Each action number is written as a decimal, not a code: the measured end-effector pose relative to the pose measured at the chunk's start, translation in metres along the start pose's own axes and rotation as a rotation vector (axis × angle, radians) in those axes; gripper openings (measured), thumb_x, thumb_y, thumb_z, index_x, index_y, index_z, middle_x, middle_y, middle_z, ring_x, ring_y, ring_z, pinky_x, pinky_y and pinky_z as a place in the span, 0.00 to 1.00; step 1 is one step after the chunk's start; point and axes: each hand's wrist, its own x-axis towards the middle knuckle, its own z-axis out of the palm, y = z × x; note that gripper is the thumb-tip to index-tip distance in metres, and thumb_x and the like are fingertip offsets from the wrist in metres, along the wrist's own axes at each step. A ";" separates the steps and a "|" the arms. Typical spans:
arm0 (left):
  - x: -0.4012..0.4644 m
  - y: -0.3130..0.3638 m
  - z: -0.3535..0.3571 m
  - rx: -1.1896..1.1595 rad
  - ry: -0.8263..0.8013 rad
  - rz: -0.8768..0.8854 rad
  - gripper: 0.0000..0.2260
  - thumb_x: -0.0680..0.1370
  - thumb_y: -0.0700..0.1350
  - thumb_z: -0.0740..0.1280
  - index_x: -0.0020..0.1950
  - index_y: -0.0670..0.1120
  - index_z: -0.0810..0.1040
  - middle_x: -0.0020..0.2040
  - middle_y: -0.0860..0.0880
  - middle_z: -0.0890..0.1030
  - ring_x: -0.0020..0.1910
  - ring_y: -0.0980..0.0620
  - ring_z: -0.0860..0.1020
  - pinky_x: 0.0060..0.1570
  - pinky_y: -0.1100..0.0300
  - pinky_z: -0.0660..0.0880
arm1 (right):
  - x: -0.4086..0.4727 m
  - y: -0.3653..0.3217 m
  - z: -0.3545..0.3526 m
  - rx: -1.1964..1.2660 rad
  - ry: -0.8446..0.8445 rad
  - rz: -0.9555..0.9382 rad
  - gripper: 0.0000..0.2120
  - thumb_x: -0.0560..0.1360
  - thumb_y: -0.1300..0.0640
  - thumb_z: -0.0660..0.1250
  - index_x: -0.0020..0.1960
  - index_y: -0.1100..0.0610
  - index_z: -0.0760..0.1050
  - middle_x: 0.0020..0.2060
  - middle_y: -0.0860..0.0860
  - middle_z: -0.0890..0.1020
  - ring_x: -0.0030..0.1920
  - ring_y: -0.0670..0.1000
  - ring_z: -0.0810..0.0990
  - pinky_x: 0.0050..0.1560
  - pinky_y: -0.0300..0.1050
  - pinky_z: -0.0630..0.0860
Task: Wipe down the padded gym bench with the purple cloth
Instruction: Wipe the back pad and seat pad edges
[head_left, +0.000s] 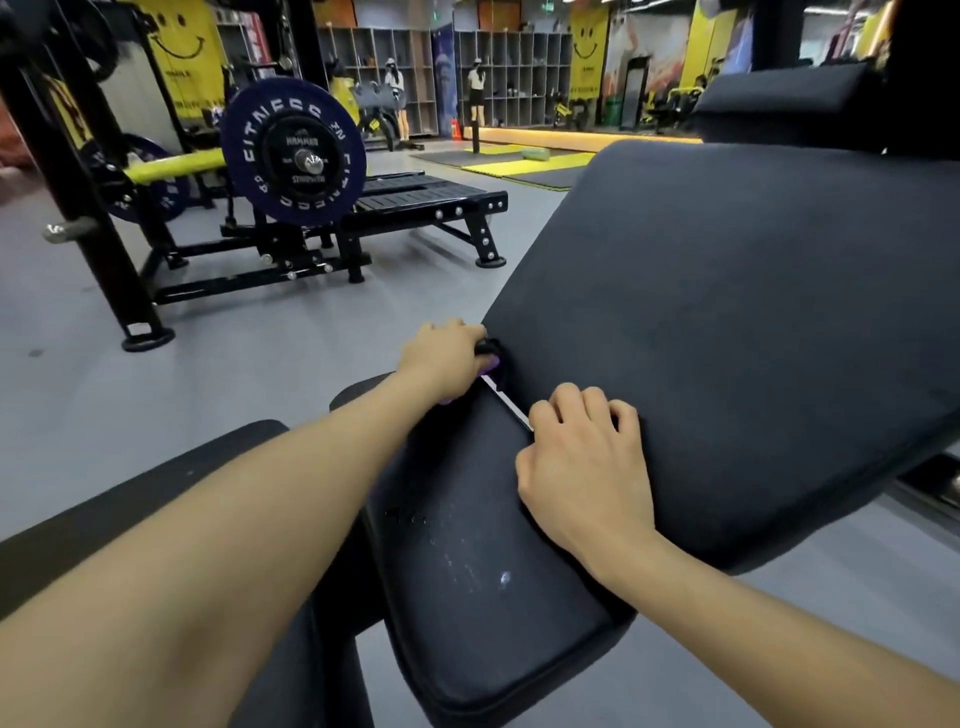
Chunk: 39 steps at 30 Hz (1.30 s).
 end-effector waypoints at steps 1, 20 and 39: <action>0.004 0.003 0.002 0.006 -0.010 -0.012 0.15 0.79 0.56 0.60 0.57 0.47 0.74 0.58 0.44 0.73 0.58 0.39 0.70 0.55 0.50 0.70 | 0.001 0.001 0.000 -0.005 -0.007 -0.002 0.07 0.67 0.55 0.50 0.35 0.54 0.65 0.36 0.51 0.71 0.39 0.55 0.69 0.45 0.49 0.61; -0.035 -0.037 -0.009 -0.016 0.102 -0.104 0.17 0.80 0.55 0.59 0.60 0.45 0.72 0.57 0.40 0.74 0.56 0.39 0.73 0.55 0.54 0.66 | -0.003 0.003 -0.001 0.007 -0.016 -0.030 0.10 0.67 0.55 0.48 0.34 0.54 0.67 0.35 0.51 0.72 0.38 0.55 0.70 0.46 0.50 0.64; -0.082 -0.041 -0.015 -0.046 0.066 -0.068 0.15 0.80 0.54 0.59 0.61 0.46 0.71 0.56 0.43 0.72 0.53 0.41 0.73 0.54 0.56 0.65 | -0.001 0.003 -0.002 0.025 -0.015 -0.035 0.11 0.67 0.56 0.49 0.34 0.55 0.68 0.34 0.51 0.72 0.37 0.55 0.69 0.45 0.49 0.60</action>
